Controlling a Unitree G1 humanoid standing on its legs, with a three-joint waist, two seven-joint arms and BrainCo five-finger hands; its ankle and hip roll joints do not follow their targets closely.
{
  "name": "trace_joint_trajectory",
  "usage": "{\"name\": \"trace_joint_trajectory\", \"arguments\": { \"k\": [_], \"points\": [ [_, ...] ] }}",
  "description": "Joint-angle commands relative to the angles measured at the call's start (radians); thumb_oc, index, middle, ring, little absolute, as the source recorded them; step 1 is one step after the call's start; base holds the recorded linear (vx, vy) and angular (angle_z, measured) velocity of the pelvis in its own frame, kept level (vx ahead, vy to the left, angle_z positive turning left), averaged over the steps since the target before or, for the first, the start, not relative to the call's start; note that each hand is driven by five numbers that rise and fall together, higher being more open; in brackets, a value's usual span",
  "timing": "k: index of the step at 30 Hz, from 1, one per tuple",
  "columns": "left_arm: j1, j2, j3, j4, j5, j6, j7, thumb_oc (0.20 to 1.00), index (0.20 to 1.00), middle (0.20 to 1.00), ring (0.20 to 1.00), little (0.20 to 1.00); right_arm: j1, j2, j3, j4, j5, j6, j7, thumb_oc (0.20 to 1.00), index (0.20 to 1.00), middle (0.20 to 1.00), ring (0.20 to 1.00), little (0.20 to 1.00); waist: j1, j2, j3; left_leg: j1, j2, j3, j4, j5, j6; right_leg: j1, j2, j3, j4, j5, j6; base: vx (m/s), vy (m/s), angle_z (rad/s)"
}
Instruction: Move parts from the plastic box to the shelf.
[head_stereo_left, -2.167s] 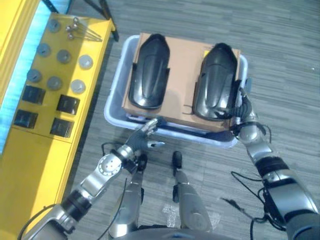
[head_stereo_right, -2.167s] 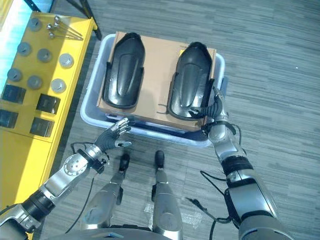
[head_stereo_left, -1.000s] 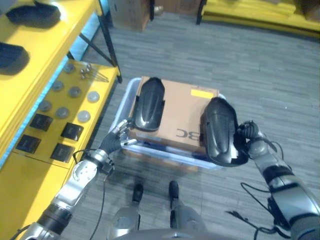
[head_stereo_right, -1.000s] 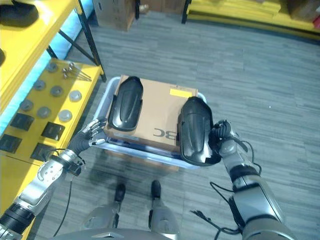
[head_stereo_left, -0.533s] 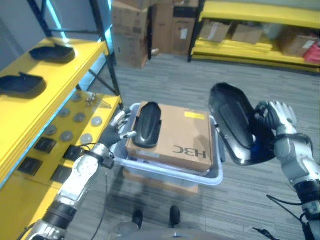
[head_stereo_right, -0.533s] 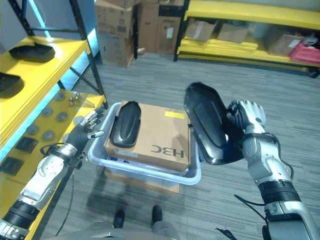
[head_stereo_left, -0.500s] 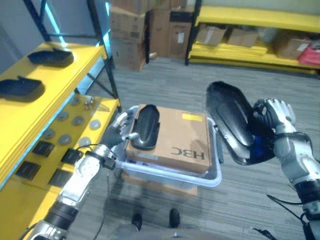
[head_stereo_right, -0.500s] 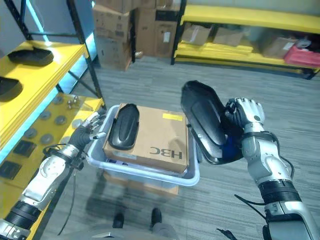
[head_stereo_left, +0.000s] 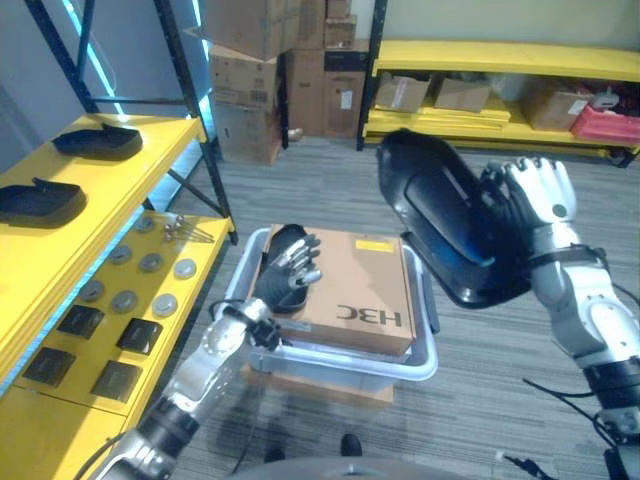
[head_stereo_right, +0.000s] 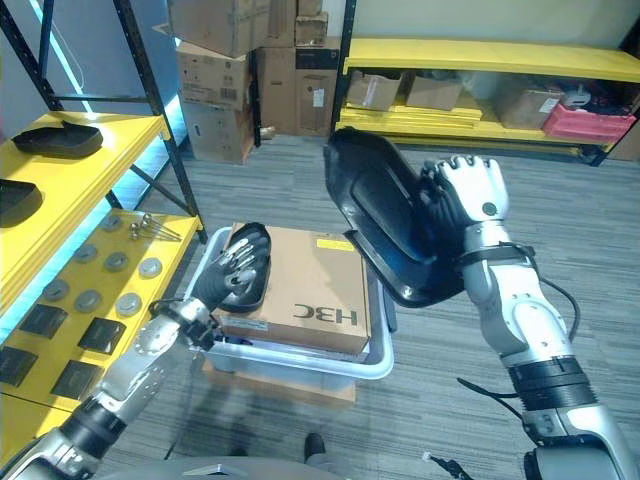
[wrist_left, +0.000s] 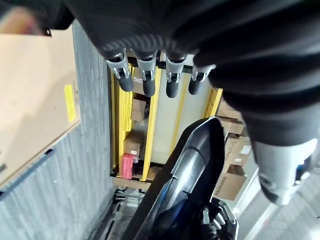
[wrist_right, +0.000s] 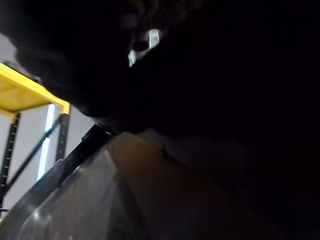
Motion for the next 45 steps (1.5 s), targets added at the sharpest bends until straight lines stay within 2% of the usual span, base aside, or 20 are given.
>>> {"name": "trace_joint_trajectory", "arguments": {
  "k": [1,3,8,9,12,14,20,21,22,23,29,36,40,45],
  "points": [
    [-0.075,0.021,-0.045,0.060,-0.091,-0.030,0.031,1.000,1.000,1.000,1.000,1.000,-0.122,0.004,-0.016,0.005,-0.012,-0.003,-0.087,0.200,0.200,0.200,0.200,0.200,0.022,-0.059,-0.078,0.025,0.007,0.034,-0.003,-0.114,0.015,0.027,-0.015,-0.032,0.040,-0.110,0.030,0.00,0.000,0.00],
    [-0.103,0.001,-0.065,0.061,-0.162,-0.029,0.049,1.000,1.000,1.000,1.000,1.000,-0.162,0.030,0.043,-0.033,-0.014,-0.013,-0.079,0.200,0.200,0.200,0.200,0.200,0.021,-0.057,-0.077,0.032,0.008,0.036,-0.003,-0.115,0.017,0.028,-0.014,-0.026,0.044,-0.112,0.029,0.01,-0.001,-0.02],
    [-0.129,-0.017,-0.081,0.060,-0.222,-0.032,0.063,1.000,1.000,1.000,1.000,1.000,-0.199,0.054,0.114,-0.053,-0.013,-0.020,-0.068,0.200,0.200,0.200,0.200,0.200,0.021,-0.055,-0.073,0.038,0.007,0.039,-0.003,-0.115,0.019,0.028,-0.013,-0.018,0.049,-0.111,0.029,0.00,0.000,0.00],
    [-0.154,-0.030,-0.096,0.061,-0.271,-0.037,0.070,1.000,1.000,1.000,1.000,1.000,-0.228,0.068,0.176,-0.062,-0.009,-0.029,-0.056,0.200,0.200,0.200,0.200,0.200,0.023,-0.055,-0.073,0.043,0.007,0.040,-0.003,-0.115,0.020,0.030,-0.013,-0.016,0.050,-0.113,0.028,0.00,0.000,0.00],
    [-0.163,-0.034,-0.099,0.064,-0.283,-0.038,0.073,1.000,1.000,1.000,1.000,1.000,-0.244,0.075,0.203,-0.059,-0.007,-0.033,-0.051,0.200,0.200,0.200,0.200,0.200,0.023,-0.054,-0.072,0.044,0.008,0.041,-0.003,-0.115,0.020,0.031,-0.013,-0.015,0.050,-0.114,0.028,0.01,-0.002,-0.07],
    [-0.190,-0.037,-0.110,0.070,-0.286,-0.044,0.095,1.000,1.000,1.000,1.000,1.000,-0.282,0.096,0.284,-0.063,-0.002,-0.044,-0.035,0.200,0.200,0.200,0.200,0.200,0.027,-0.054,-0.069,0.047,0.007,0.041,-0.003,-0.114,0.019,0.035,-0.015,-0.014,0.051,-0.113,0.027,0.00,-0.003,-0.10],
    [-0.208,-0.054,-0.119,0.086,-0.291,-0.057,0.127,1.000,1.000,1.000,1.000,1.000,-0.309,0.138,0.360,-0.080,0.024,-0.058,-0.015,0.200,0.200,0.200,0.200,0.200,0.032,-0.056,-0.068,0.046,0.006,0.039,-0.003,-0.111,0.019,0.037,-0.018,-0.017,0.051,-0.112,0.025,0.00,-0.001,-0.01],
    [-0.213,-0.055,-0.118,0.085,-0.289,-0.060,0.132,0.576,0.576,0.576,0.576,0.576,-0.307,0.149,0.370,-0.082,0.030,-0.061,-0.014,0.200,0.200,0.200,0.200,0.200,0.033,-0.057,-0.068,0.046,0.006,0.039,-0.003,-0.111,0.019,0.037,-0.019,-0.018,0.051,-0.112,0.025,0.00,0.000,0.00],
    [-0.214,-0.056,-0.119,0.082,-0.286,-0.064,0.137,0.322,0.322,0.322,0.322,0.322,-0.302,0.158,0.375,-0.085,0.037,-0.063,-0.014,0.200,0.200,0.200,0.200,0.200,0.034,-0.057,-0.067,0.045,0.006,0.039,-0.003,-0.110,0.019,0.037,-0.019,-0.018,0.050,-0.112,0.025,0.00,0.000,0.00],
    [-0.215,-0.057,-0.120,0.078,-0.280,-0.066,0.142,0.200,0.200,0.200,0.200,0.200,-0.295,0.171,0.381,-0.089,0.045,-0.067,-0.012,0.200,0.200,0.200,0.200,0.200,0.034,-0.057,-0.067,0.044,0.006,0.039,-0.003,-0.110,0.019,0.036,-0.019,-0.020,0.050,-0.112,0.024,0.00,0.000,0.00],
    [-0.217,-0.063,-0.118,0.070,-0.245,-0.084,0.169,0.200,0.200,0.200,0.200,0.200,-0.263,0.218,0.406,-0.104,0.075,-0.080,-0.010,0.200,0.200,0.200,0.200,0.200,0.038,-0.059,-0.064,0.043,0.005,0.037,-0.003,-0.109,0.019,0.038,-0.021,-0.023,0.048,-0.112,0.023,0.00,0.000,0.00],
    [-0.196,-0.041,-0.110,0.043,-0.175,-0.116,0.185,0.200,0.200,0.200,0.200,0.200,-0.193,0.289,0.431,-0.133,0.189,-0.125,-0.004,0.200,0.200,0.200,0.200,0.200,0.036,-0.057,-0.060,0.043,0.006,0.042,-0.003,-0.106,0.018,0.038,-0.020,-0.022,0.049,-0.112,0.021,0.00,-0.004,0.01],
    [-0.151,-0.039,-0.078,0.030,-0.164,-0.149,0.214,0.200,0.200,0.200,0.200,0.200,-0.135,0.319,0.438,-0.144,0.247,-0.146,-0.003,0.200,0.200,0.200,0.200,0.200,0.036,-0.056,-0.052,0.043,0.008,0.045,-0.003,-0.105,0.016,0.037,-0.021,-0.023,0.051,-0.113,0.020,-0.01,-0.018,0.00],
    [-0.071,0.009,0.004,-0.012,-0.065,-0.188,0.255,0.200,0.200,0.200,0.200,0.200,-0.058,0.345,0.447,-0.142,0.330,-0.183,0.011,0.200,0.200,0.200,0.200,0.200,0.043,-0.053,-0.042,0.038,0.011,0.040,0.003,-0.102,0.011,0.038,-0.022,-0.033,0.053,-0.116,0.019,0.00,-0.028,0.01]
  ]
}}
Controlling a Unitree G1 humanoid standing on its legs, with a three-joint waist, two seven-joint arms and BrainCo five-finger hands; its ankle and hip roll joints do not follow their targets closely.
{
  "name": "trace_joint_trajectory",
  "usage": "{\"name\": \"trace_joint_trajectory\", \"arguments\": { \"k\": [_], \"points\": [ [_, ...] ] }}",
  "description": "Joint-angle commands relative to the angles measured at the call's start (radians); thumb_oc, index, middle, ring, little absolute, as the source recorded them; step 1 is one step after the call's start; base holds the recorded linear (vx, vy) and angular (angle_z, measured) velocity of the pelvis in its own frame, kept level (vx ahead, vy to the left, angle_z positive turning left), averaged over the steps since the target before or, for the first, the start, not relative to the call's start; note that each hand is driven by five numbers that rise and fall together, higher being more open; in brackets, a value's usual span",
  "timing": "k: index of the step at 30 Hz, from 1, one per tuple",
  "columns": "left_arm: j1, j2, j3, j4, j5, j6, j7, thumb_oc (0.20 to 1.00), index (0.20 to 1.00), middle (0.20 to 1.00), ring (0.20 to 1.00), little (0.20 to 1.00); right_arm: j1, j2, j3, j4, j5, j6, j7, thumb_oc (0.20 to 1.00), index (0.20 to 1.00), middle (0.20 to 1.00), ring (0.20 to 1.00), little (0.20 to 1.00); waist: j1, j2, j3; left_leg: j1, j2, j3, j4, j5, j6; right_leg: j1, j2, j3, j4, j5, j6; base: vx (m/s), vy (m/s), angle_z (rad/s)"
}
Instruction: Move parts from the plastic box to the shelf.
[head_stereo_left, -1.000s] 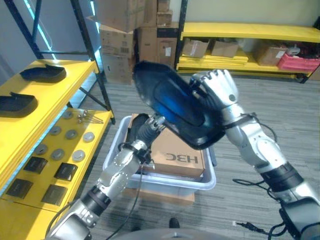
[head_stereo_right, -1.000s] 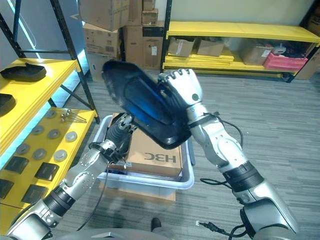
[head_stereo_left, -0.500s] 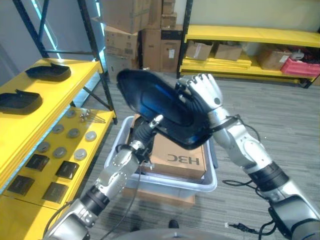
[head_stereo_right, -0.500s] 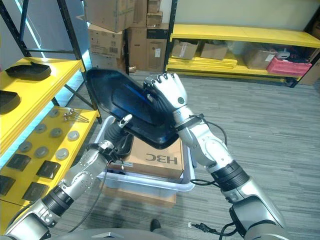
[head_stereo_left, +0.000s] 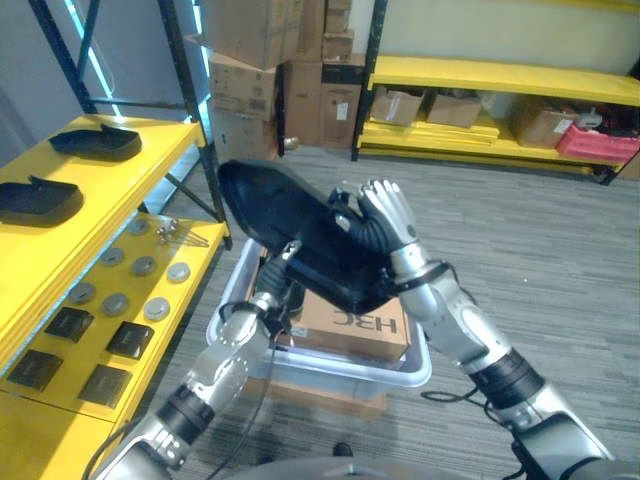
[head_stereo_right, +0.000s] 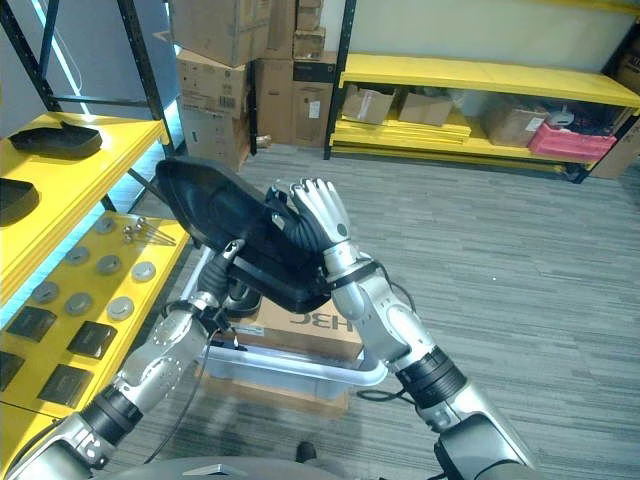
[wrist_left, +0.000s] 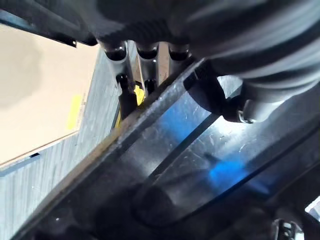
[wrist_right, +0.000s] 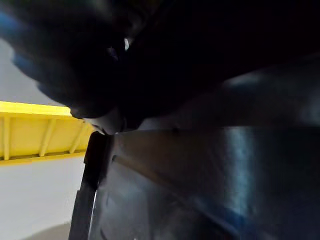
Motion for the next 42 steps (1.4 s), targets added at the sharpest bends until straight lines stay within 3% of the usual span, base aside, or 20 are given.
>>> {"name": "trace_joint_trajectory", "arguments": {
  "k": [1,6,8,10,11,12,13,15,18,23,26,27,28,29,30,33,35,37,39,42],
  "points": [
    [-0.065,0.033,0.097,-0.077,0.149,-0.159,0.008,0.200,0.200,0.200,0.200,0.200,0.026,0.006,0.040,-0.078,0.129,-0.112,0.037,0.200,0.200,0.200,0.200,0.200,0.034,-0.016,-0.021,0.017,0.014,0.022,0.004,-0.101,0.013,0.025,-0.021,-0.044,0.047,-0.117,0.017,-0.01,-0.040,0.09],
    [0.033,0.138,0.231,-0.176,0.389,-0.190,0.054,0.200,0.200,0.200,0.200,0.200,0.050,0.029,0.032,-0.059,0.248,-0.168,0.073,0.200,0.200,0.200,0.200,0.200,0.077,-0.013,0.021,-0.044,0.008,-0.036,0.064,-0.090,-0.013,0.028,-0.028,-0.104,0.050,-0.130,0.009,-0.04,-0.038,0.27],
    [0.098,0.188,0.332,-0.258,0.514,-0.210,0.081,0.200,0.200,0.200,0.200,0.200,0.072,0.047,0.011,-0.041,0.347,-0.196,0.116,0.200,0.200,0.200,0.200,0.200,0.130,-0.002,0.050,-0.099,-0.001,-0.129,0.060,-0.050,-0.042,0.032,-0.038,-0.205,0.049,-0.147,0.001,-0.09,-0.057,0.91],
    [0.101,0.188,0.334,-0.261,0.515,-0.208,0.082,0.200,0.200,0.200,0.200,0.200,0.072,0.047,0.013,-0.040,0.348,-0.197,0.116,0.200,0.200,0.200,0.200,0.200,0.120,-0.003,0.044,-0.100,0.000,-0.138,0.056,-0.054,-0.042,0.035,-0.037,-0.213,0.045,-0.153,0.002,-0.04,-0.015,1.01],
    [0.118,0.210,0.376,-0.301,0.600,-0.217,0.100,0.200,0.200,0.200,0.200,0.200,0.074,0.053,-0.002,-0.021,0.394,-0.212,0.128,0.200,0.200,0.200,0.200,0.200,0.161,0.011,0.072,-0.159,-0.002,-0.157,0.068,-0.023,-0.063,0.038,-0.060,-0.305,0.053,-0.169,0.001,-0.14,0.079,1.39],
    [0.117,0.217,0.406,-0.306,0.658,-0.221,0.110,0.200,0.200,0.200,0.200,0.200,0.059,0.053,-0.003,0.007,0.415,-0.214,0.142,0.200,0.200,0.200,0.200,0.200,0.160,0.020,0.078,-0.208,0.040,-0.040,0.066,-0.005,-0.070,0.044,-0.090,-0.404,0.066,-0.191,0.008,-0.15,0.089,1.60],
    [0.116,0.217,0.407,-0.307,0.659,-0.220,0.111,0.200,0.200,0.200,0.200,0.200,0.057,0.053,-0.003,0.009,0.416,-0.215,0.142,0.200,0.200,0.200,0.200,0.200,0.157,0.020,0.078,-0.214,0.037,-0.042,0.067,0.000,-0.068,0.041,-0.092,-0.407,0.066,-0.187,0.009,-0.04,0.086,2.26],
    [0.104,0.233,0.426,-0.312,0.693,-0.226,0.107,0.200,0.200,0.200,0.200,0.200,0.042,0.048,-0.012,0.031,0.431,-0.210,0.159,0.200,0.200,0.200,0.200,0.200,0.139,0.016,0.068,-0.236,0.117,0.226,0.062,-0.004,-0.063,0.061,-0.116,-0.488,0.058,-0.192,0.019,0.00,0.062,2.19],
    [0.113,0.262,0.457,-0.330,0.713,-0.227,0.075,0.200,0.200,0.200,0.200,0.200,0.067,0.046,-0.047,0.025,0.455,-0.196,0.204,0.200,0.200,0.200,0.200,0.200,0.155,0.028,0.035,-0.216,0.163,0.358,0.026,0.029,-0.086,0.118,-0.116,-0.542,0.025,-0.199,0.020,0.17,0.073,1.59],
    [0.164,0.302,0.518,-0.362,0.740,-0.218,0.037,0.200,0.200,0.200,0.200,0.200,0.093,0.060,-0.064,0.012,0.485,-0.190,0.253,0.200,0.200,0.200,0.200,0.200,0.183,0.033,0.022,-0.222,0.140,0.350,0.030,0.038,-0.078,0.158,-0.142,-0.599,0.030,-0.213,0.024,0.16,0.151,1.17],
    [0.185,0.322,0.547,-0.383,0.759,-0.222,0.016,0.200,0.200,0.200,0.200,0.200,0.091,0.082,-0.047,0.015,0.509,-0.195,0.291,0.200,0.200,0.200,0.200,0.200,0.200,0.026,0.015,-0.226,0.105,0.334,0.073,-0.010,-0.053,0.172,-0.185,-0.599,0.054,-0.201,0.035,0.19,0.227,0.13],
    [0.183,0.328,0.552,-0.383,0.766,-0.224,0.013,0.200,0.200,0.200,0.200,0.200,0.091,0.092,-0.039,0.022,0.520,-0.191,0.305,0.752,0.752,0.752,0.752,0.752,0.202,0.019,0.013,-0.232,0.087,0.336,0.100,-0.035,-0.040,0.177,-0.214,-0.604,0.075,-0.185,0.047,0.19,0.282,0.12],
    [0.180,0.333,0.552,-0.385,0.773,-0.222,0.014,0.200,0.200,0.200,0.200,0.200,0.090,0.100,-0.037,0.020,0.528,-0.191,0.307,1.000,1.000,1.000,1.000,1.000,0.202,0.014,0.011,-0.233,0.066,0.333,0.119,-0.058,-0.022,0.175,-0.239,-0.600,0.100,-0.175,0.057,0.21,0.342,0.04],
    [0.170,0.338,0.553,-0.382,0.790,-0.219,0.013,0.200,0.200,0.200,0.200,0.200,0.096,0.106,-0.038,0.017,0.535,-0.191,0.317,1.000,1.000,1.000,1.000,1.000,0.200,0.012,0.008,-0.224,0.042,0.333,0.125,-0.079,-0.003,0.168,-0.274,-0.601,0.143,-0.146,0.072,0.30,0.476,0.00],
    [0.148,0.342,0.543,-0.383,0.799,-0.218,0.012,0.200,0.200,0.200,0.200,0.200,0.099,0.116,-0.036,0.022,0.537,-0.183,0.324,1.000,1.000,1.000,1.000,1.000,0.187,0.016,0.004,-0.193,-0.005,0.322,0.123,-0.113,0.034,0.146,-0.345,-0.587,0.260,-0.054,0.089,0.24,0.424,0.02],
    [0.117,0.345,0.525,-0.382,0.815,-0.217,0.018,0.200,0.200,0.200,0.200,0.200,0.114,0.114,-0.049,0.016,0.532,-0.180,0.321,1.000,1.000,1.000,1.000,1.000,0.144,0.020,0.022,-0.158,-0.057,0.293,0.119,-0.138,0.078,0.098,-0.401,-0.488,0.405,0.040,0.112,0.20,0.332,0.22],
    [0.073,0.343,0.486,-0.363,0.832,-0.220,0.022,0.200,0.200,0.200,0.200,0.200,0.147,0.108,-0.072,0.007,0.528,-0.184,0.315,1.000,1.000,1.000,1.000,1.000,0.085,0.048,0.043,-0.125,-0.069,0.240,0.106,-0.117,0.102,-0.010,-0.318,-0.308,0.501,-0.009,0.057,0.13,0.212,0.67],
    [0.020,0.332,0.440,-0.344,0.834,-0.234,0.023,0.200,0.200,0.200,0.200,0.200,0.194,0.096,-0.102,-0.008,0.548,-0.191,0.322,1.000,1.000,1.000,1.000,1.000,0.036,0.067,0.061,-0.075,-0.065,0.152,0.081,-0.112,0.095,-0.139,-0.151,-0.096,0.484,-0.126,0.027,0.24,0.043,1.31],
    [0.009,0.329,0.430,-0.342,0.831,-0.239,0.025,0.200,0.200,0.200,0.200,0.200,0.204,0.092,-0.111,-0.016,0.556,-0.195,0.325,1.000,1.000,1.000,1.000,1.000,0.032,0.068,0.069,-0.060,-0.063,0.135,0.071,-0.115,0.094,-0.156,-0.124,-0.078,0.434,-0.137,0.020,0.19,-0.052,0.71],
    [-0.003,0.311,0.406,-0.336,0.832,-0.245,0.025,0.200,0.200,0.200,0.200,0.200,0.254,0.071,-0.157,-0.022,0.566,-0.200,0.331,1.000,1.000,1.000,1.000,1.000,-0.009,0.045,0.075,-0.006,-0.080,0.066,0.037,-0.130,0.090,-0.211,-0.022,-0.015,0.243,-0.095,0.046,0.25,-0.102,0.36]
  ]
}}
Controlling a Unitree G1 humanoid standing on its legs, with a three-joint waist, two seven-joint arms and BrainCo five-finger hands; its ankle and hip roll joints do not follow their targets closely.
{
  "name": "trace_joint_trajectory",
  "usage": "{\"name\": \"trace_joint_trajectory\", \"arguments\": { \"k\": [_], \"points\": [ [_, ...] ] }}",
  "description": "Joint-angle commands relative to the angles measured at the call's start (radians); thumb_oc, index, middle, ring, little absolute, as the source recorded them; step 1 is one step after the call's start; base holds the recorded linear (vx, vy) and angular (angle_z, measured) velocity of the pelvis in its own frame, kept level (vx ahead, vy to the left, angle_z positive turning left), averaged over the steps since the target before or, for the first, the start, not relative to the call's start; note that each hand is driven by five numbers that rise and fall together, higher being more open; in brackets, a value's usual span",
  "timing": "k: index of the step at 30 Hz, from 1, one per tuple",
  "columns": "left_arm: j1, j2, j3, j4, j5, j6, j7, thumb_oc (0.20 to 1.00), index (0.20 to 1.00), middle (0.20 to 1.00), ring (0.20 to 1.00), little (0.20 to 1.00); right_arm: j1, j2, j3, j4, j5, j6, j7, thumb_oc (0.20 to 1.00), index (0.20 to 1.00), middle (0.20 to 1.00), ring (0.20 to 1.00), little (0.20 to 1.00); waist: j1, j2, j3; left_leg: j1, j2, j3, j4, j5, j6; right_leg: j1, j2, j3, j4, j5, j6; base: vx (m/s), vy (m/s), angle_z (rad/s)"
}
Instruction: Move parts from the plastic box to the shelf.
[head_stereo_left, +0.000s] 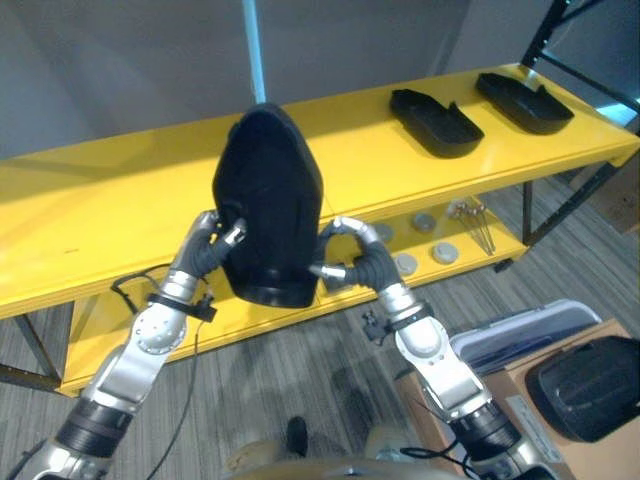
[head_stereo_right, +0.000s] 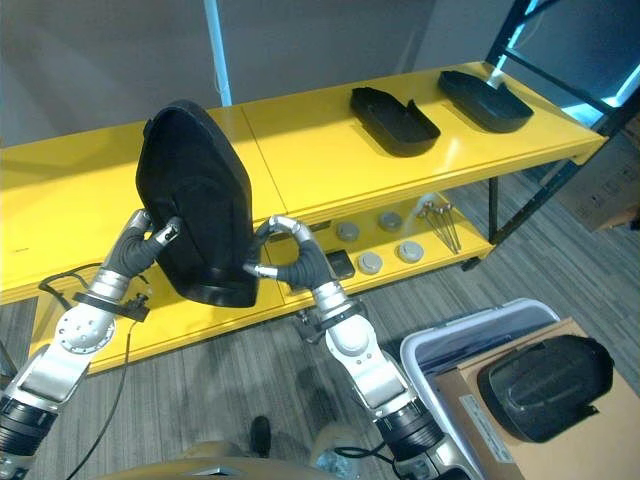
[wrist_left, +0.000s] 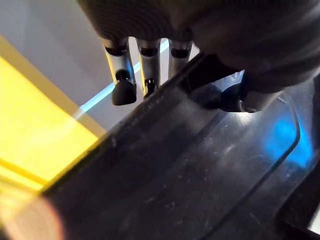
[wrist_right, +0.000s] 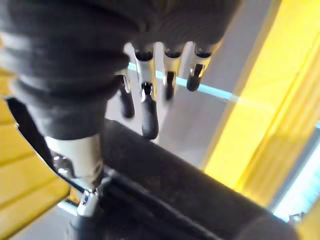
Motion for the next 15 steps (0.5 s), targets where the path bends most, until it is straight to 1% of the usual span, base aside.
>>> {"name": "trace_joint_trajectory", "arguments": {
  "k": [1,3,4,6,9,10,11,12,14,15],
  "points": [
    [-0.080,-0.008,0.046,-0.072,-0.016,-0.111,0.035,0.200,0.200,0.200,0.200,0.200,0.014,-0.057,-0.092,0.006,0.057,-0.031,0.009,1.000,1.000,1.000,1.000,1.000,-0.030,-0.019,-0.021,0.081,0.033,-0.108,-0.019,-0.111,-0.034,0.077,0.076,0.019,-0.299,0.225,0.017,0.22,-0.100,0.45],
    [-0.069,-0.016,0.042,-0.071,-0.010,-0.111,0.027,0.200,0.200,0.200,0.200,0.200,0.042,-0.059,-0.115,0.007,0.050,-0.033,0.008,1.000,1.000,1.000,1.000,1.000,-0.034,-0.031,-0.020,0.105,0.028,-0.134,-0.018,-0.123,-0.036,0.071,0.087,0.015,-0.342,0.282,0.024,0.25,-0.131,1.04],
    [-0.068,-0.016,0.042,-0.072,-0.010,-0.111,0.027,0.200,0.200,0.200,0.200,0.200,0.043,-0.059,-0.115,0.007,0.050,-0.033,0.008,1.000,1.000,1.000,1.000,1.000,-0.034,-0.027,-0.022,0.110,0.033,-0.136,-0.020,-0.131,-0.035,0.076,0.091,0.014,-0.343,0.274,0.025,0.19,-0.147,0.72],
    [-0.058,-0.016,0.042,-0.080,-0.010,-0.109,0.020,0.200,0.200,0.200,0.200,0.200,0.062,-0.059,-0.119,0.003,0.045,-0.038,0.010,1.000,1.000,1.000,1.000,1.000,-0.035,-0.042,-0.034,0.111,0.033,-0.143,-0.012,-0.140,-0.042,0.118,0.088,0.022,-0.397,0.264,0.007,0.12,-0.156,0.22],
    [-0.036,-0.030,0.053,-0.081,-0.021,-0.106,0.026,0.200,0.200,0.200,0.200,0.200,0.085,-0.068,-0.120,0.002,0.059,-0.042,0.019,1.000,1.000,1.000,1.000,1.000,-0.030,-0.047,-0.066,0.112,0.056,-0.138,0.024,-0.173,-0.064,0.167,0.105,0.030,-0.427,0.254,-0.006,0.20,-0.211,0.19],
    [-0.026,-0.035,0.061,-0.080,-0.023,-0.102,0.029,0.200,0.200,0.200,0.200,0.200,0.093,-0.076,-0.123,-0.009,0.067,-0.045,0.024,1.000,1.000,1.000,1.000,1.000,-0.028,-0.050,-0.069,0.101,0.063,-0.132,0.069,-0.188,-0.074,0.184,0.108,0.024,-0.432,0.242,-0.011,0.22,-0.276,0.23],
    [-0.018,-0.049,0.067,-0.074,-0.028,-0.097,0.034,0.200,0.200,0.200,0.200,0.200,0.101,-0.102,-0.133,-0.017,0.076,-0.048,0.033,1.000,1.000,1.000,1.000,1.000,-0.029,-0.050,-0.064,0.070,0.065,-0.125,0.167,-0.195,-0.101,0.223,0.115,0.008,-0.441,0.224,-0.025,0.16,-0.216,0.24],
    [-0.019,-0.050,0.067,-0.074,-0.028,-0.097,0.034,0.200,0.200,0.200,0.200,0.200,0.101,-0.103,-0.134,-0.017,0.076,-0.048,0.033,1.000,1.000,1.000,1.000,1.000,-0.031,-0.048,-0.062,0.067,0.064,-0.127,0.176,-0.199,-0.101,0.225,0.115,0.006,-0.442,0.225,-0.025,0.10,-0.146,0.22],
    [-0.013,-0.063,0.073,-0.063,-0.033,-0.093,0.035,0.200,0.200,0.200,0.200,0.200,0.110,-0.127,-0.155,-0.021,0.077,-0.045,0.032,1.000,1.000,1.000,1.000,1.000,-0.032,-0.053,-0.046,0.018,0.055,-0.117,0.287,-0.174,-0.124,0.252,0.104,-0.007,-0.450,0.219,-0.037,0.03,-0.053,0.15],
    [-0.007,-0.069,0.079,-0.054,-0.035,-0.090,0.036,0.200,0.200,0.200,0.200,0.200,0.119,-0.134,-0.166,-0.019,0.081,-0.042,0.033,1.000,1.000,1.000,1.000,1.000,-0.034,-0.054,-0.043,-0.001,0.053,-0.108,0.315,-0.160,-0.130,0.262,0.102,-0.011,-0.456,0.214,-0.041,0.05,-0.059,0.21]
  ]
}}
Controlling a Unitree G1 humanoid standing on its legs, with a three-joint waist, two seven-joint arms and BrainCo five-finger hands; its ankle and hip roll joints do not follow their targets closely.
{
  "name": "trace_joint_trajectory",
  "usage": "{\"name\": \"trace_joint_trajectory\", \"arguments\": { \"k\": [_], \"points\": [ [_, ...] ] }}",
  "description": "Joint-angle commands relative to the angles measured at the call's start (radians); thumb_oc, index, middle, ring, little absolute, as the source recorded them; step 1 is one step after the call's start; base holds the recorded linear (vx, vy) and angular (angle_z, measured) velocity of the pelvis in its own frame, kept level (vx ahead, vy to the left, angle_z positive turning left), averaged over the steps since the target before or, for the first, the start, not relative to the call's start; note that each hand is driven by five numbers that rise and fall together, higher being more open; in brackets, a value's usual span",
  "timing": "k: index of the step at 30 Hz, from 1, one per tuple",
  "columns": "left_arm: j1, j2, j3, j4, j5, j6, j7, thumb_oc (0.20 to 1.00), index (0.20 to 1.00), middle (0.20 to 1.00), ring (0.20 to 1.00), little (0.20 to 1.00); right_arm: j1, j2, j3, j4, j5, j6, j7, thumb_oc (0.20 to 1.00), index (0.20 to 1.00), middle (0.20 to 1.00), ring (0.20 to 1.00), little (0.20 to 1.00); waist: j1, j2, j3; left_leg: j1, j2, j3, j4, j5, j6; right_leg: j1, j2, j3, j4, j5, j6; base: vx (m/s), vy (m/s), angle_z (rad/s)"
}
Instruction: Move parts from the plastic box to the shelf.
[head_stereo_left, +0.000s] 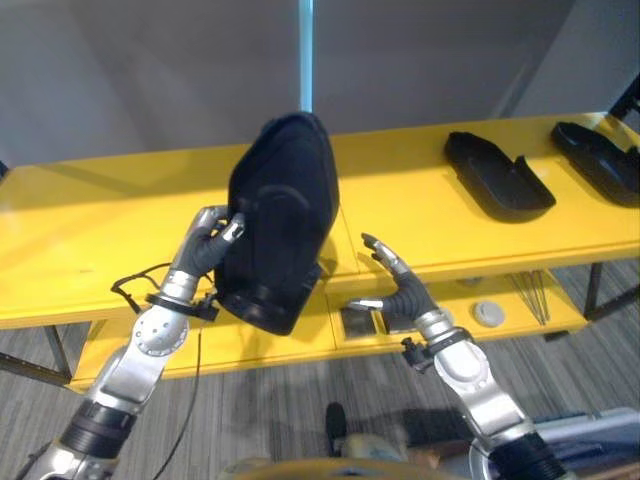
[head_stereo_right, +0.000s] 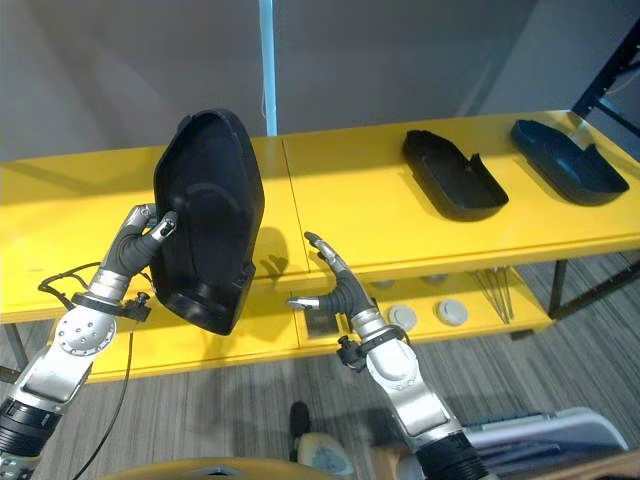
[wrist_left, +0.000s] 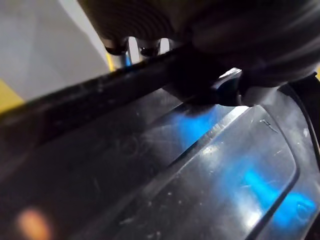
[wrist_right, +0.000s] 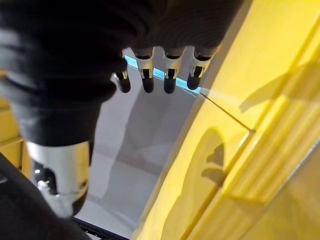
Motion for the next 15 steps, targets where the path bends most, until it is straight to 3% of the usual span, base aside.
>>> {"name": "trace_joint_trajectory", "arguments": {
  "k": [1,4,6,8,15],
  "points": [
    [-0.024,-0.015,0.078,-0.027,-0.026,-0.046,0.039,0.200,0.200,0.200,0.200,0.200,0.009,-0.026,-0.057,-0.055,0.045,-0.055,-0.005,1.000,1.000,1.000,1.000,1.000,-0.026,-0.023,-0.019,-0.103,0.067,0.065,0.086,0.009,-0.020,0.052,-0.037,0.002,0.003,-0.100,0.110,0.09,-0.020,0.19],
    [-0.023,-0.022,0.088,0.003,-0.013,-0.032,0.046,0.200,0.200,0.200,0.200,0.200,0.023,-0.037,-0.090,-0.062,0.034,-0.050,-0.013,1.000,1.000,1.000,1.000,1.000,-0.030,-0.036,-0.023,-0.135,0.129,0.147,0.004,-0.004,-0.024,0.070,-0.062,-0.009,0.004,-0.127,0.113,0.10,0.013,0.24],
    [-0.030,-0.022,0.097,0.033,-0.007,-0.020,0.062,0.200,0.200,0.200,0.200,0.200,0.027,-0.042,-0.116,-0.068,0.037,-0.047,-0.021,1.000,1.000,1.000,1.000,1.000,-0.026,-0.028,-0.027,-0.137,0.165,0.142,-0.109,0.050,-0.030,0.070,-0.061,-0.008,0.011,-0.146,0.112,0.07,0.050,0.07],
    [-0.038,-0.034,0.101,0.086,-0.002,-0.002,0.088,0.200,0.200,0.200,0.200,0.200,0.028,-0.044,-0.129,-0.062,0.048,-0.047,-0.027,1.000,1.000,1.000,1.000,1.000,-0.030,-0.015,-0.030,-0.145,0.173,0.126,-0.151,0.085,-0.036,0.081,-0.055,0.003,0.009,-0.161,0.114,0.08,0.096,-0.15],
    [-0.069,-0.039,0.134,0.228,-0.018,0.055,0.094,0.200,0.200,0.200,0.200,0.200,0.107,-0.006,-0.133,-0.081,0.112,-0.035,0.051,1.000,1.000,1.000,1.000,1.000,-0.066,0.009,-0.072,-0.025,0.185,0.197,-0.305,0.118,-0.036,0.127,-0.057,0.036,-0.033,-0.158,0.119,0.16,0.095,-0.22]
  ]
}}
